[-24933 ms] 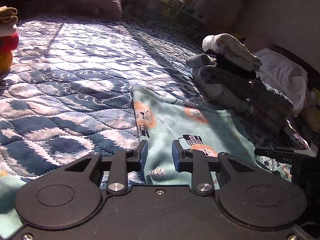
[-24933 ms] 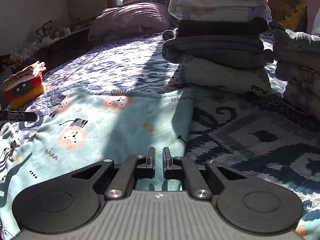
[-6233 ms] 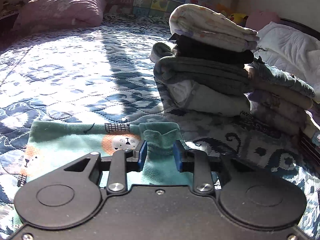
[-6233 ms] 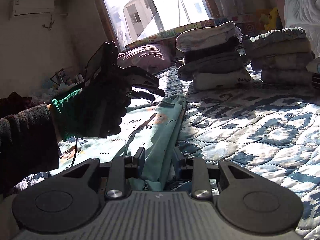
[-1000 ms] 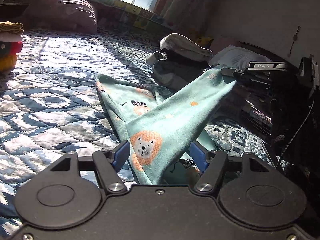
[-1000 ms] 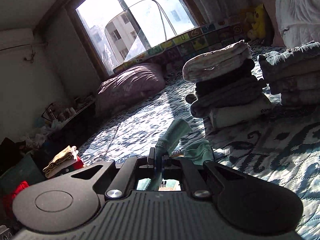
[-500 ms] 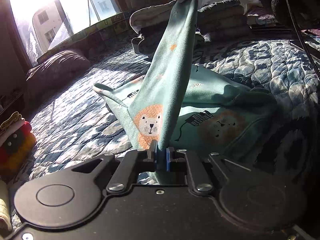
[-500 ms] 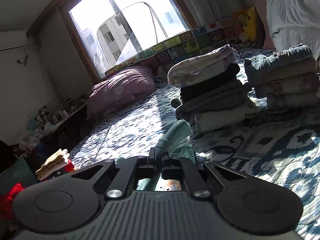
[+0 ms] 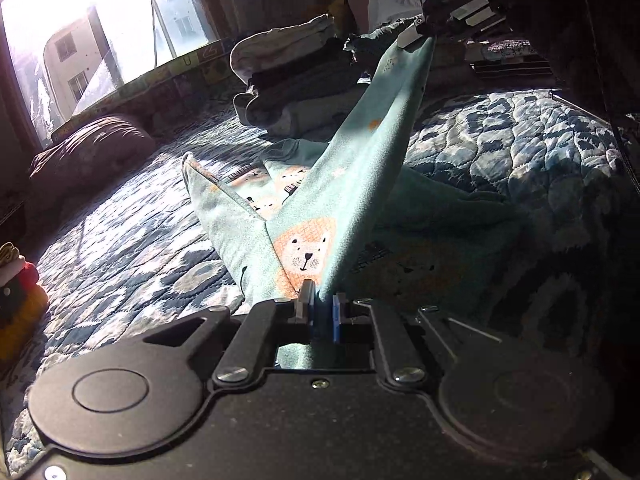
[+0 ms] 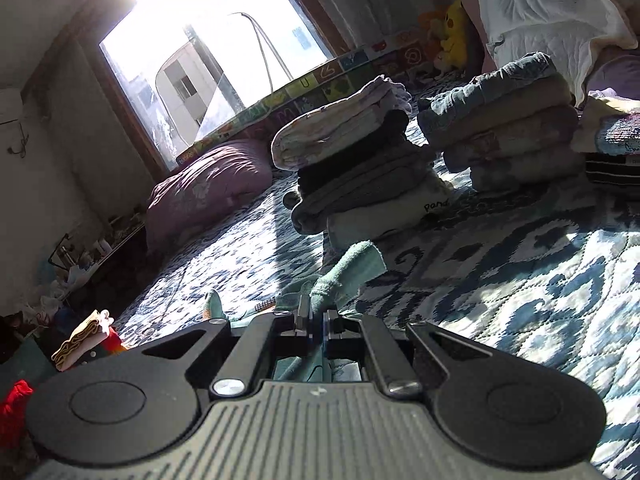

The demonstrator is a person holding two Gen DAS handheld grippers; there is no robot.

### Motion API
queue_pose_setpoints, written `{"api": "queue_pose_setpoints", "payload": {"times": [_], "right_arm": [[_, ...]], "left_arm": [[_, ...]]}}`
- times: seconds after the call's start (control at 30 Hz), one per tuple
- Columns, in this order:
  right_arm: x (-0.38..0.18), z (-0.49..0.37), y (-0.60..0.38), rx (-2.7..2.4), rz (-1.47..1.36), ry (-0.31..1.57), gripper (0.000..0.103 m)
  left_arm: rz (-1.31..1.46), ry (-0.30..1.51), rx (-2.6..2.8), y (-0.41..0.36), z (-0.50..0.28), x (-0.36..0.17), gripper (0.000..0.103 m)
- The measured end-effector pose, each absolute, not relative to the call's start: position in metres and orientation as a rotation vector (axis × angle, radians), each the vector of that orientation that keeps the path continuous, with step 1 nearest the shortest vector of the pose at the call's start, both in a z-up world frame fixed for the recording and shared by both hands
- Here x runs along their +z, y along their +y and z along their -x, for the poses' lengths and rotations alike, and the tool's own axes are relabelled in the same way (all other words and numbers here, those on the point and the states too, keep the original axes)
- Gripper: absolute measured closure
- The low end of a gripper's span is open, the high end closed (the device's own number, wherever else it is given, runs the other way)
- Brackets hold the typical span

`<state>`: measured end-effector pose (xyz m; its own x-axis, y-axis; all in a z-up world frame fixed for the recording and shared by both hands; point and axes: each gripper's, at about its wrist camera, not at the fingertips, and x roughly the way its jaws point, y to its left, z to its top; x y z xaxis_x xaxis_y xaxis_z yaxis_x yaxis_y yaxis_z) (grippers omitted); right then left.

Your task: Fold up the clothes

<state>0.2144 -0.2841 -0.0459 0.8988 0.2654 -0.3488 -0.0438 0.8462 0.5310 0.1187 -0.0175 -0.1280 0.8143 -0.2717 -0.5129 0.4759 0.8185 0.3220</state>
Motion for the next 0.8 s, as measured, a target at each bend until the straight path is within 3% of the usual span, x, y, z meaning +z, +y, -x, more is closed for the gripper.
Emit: {"api": "queue_pose_setpoints", "payload": {"times": [0.2, 0.27, 0.33, 0.37, 0.57, 0.67, 0.8], "right_arm": [[-0.048, -0.208, -0.288, 0.186, -0.539, 0.396, 0.097], [-0.051, -0.207, -0.288, 0.188, -0.527, 0.393, 0.097], [-0.057, -0.208, -0.29, 0.178, -0.531, 0.403, 0.097], [-0.061, -0.209, -0.292, 0.171, -0.538, 0.409, 0.097], [-0.075, -0.207, -0.297, 0.181, -0.54, 0.416, 0.097], [-0.077, -0.202, -0.301, 0.191, -0.555, 0.397, 0.097], [-0.075, -0.199, -0.298, 0.22, -0.548, 0.374, 0.097]], "left_arm": [[-0.453, 0.485, -0.431, -0.02, -0.12, -0.13, 0.095], [-0.425, 0.508, -0.459, -0.019, -0.122, -0.132, 0.091], [-0.392, 0.531, -0.532, -0.016, -0.121, -0.132, 0.06], [-0.373, 0.54, -0.576, -0.012, -0.119, -0.129, 0.057], [-0.016, 0.516, -0.591, 0.058, -0.13, -0.093, 0.06], [0.155, 0.523, -0.516, 0.087, -0.147, -0.093, 0.07], [0.173, 0.556, -0.474, 0.086, -0.159, -0.099, 0.083]]}}
